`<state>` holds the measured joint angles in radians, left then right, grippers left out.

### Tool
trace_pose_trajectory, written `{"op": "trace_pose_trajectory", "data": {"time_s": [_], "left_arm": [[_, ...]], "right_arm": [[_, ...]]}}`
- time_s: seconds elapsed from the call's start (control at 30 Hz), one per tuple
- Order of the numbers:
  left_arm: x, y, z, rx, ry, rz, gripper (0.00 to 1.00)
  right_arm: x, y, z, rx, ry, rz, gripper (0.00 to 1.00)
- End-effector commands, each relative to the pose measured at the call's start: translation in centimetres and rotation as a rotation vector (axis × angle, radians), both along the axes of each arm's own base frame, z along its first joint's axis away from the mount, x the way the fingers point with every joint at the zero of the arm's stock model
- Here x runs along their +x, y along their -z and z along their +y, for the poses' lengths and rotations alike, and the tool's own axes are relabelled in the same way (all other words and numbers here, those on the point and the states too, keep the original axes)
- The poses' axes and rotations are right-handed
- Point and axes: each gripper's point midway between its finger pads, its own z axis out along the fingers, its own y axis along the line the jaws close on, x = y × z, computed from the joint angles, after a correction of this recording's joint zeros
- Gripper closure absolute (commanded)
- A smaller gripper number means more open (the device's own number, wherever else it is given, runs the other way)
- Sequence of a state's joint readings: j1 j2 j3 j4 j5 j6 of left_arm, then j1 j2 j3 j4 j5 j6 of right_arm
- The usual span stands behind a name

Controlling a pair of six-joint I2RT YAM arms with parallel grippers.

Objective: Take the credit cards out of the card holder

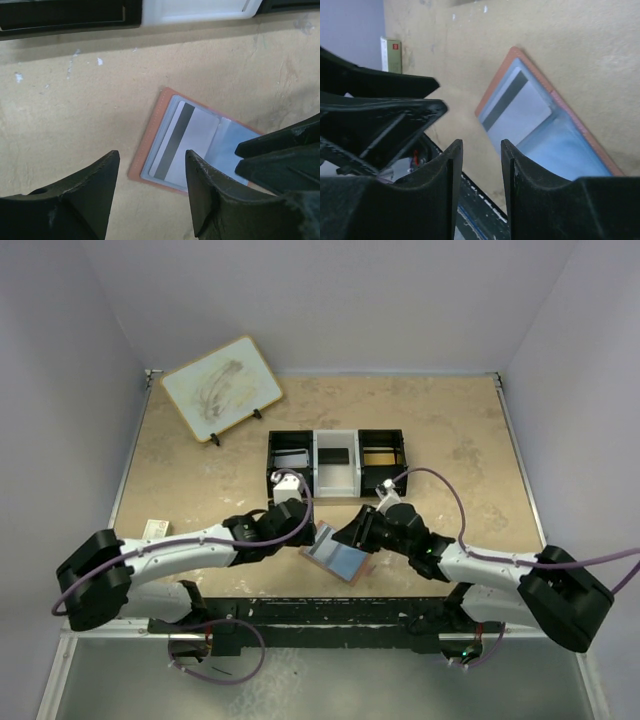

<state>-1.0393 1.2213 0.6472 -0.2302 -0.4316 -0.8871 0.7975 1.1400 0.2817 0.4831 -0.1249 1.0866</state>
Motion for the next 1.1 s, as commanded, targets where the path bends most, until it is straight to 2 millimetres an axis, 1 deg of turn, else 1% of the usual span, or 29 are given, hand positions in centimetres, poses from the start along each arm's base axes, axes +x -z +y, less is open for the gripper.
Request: {"op": "trace_pose_trajectory", "data": {"time_s": [0.0, 0.07, 0.17, 0.37, 0.5, 0.63, 0.77, 0.87, 1.07], "left_arm": [[1.0, -1.2, -3.8, -0.019, 0.125, -0.016, 0.49], [1.2, -0.7, -4.2, -0.004, 0.136, -0.011, 0.52], [1.4, -0.4, -4.6, 0.007, 0.145, -0.011, 0.53], [1.5, 1.4, -4.8, 0.058, 0.167, 0.023, 0.55], [1.5, 2.6, -4.9, 0.089, 0.179, 0.041, 0.60], [1.2, 4.4, -4.6, 0.144, 0.193, 0.073, 0.71], [0.4, 6.1, -3.8, 0.185, 0.212, 0.110, 0.81], [-0.1, 6.6, -3.3, 0.184, 0.210, 0.127, 0.84], [-0.7, 6.7, -2.7, 0.161, 0.199, 0.134, 0.85]], "right_arm": [[-0.1, -1.7, 2.0, 0.126, 0.005, 0.007, 0.61], [-0.3, -1.0, 2.2, 0.120, 0.009, 0.029, 0.62], [-0.5, 0.2, 2.2, 0.106, 0.013, 0.063, 0.63], [-0.8, 3.0, 1.4, 0.058, 0.048, 0.121, 0.65], [-1.7, 4.7, 1.2, 0.055, 0.037, 0.179, 0.67], [-1.7, 5.4, 1.3, 0.064, 0.041, 0.190, 0.69], [-1.3, 5.4, 1.4, 0.078, 0.058, 0.189, 0.72], [-0.9, 5.2, 1.3, 0.084, 0.068, 0.184, 0.74], [-0.1, 4.7, 1.2, 0.091, 0.090, 0.168, 0.83]]}}
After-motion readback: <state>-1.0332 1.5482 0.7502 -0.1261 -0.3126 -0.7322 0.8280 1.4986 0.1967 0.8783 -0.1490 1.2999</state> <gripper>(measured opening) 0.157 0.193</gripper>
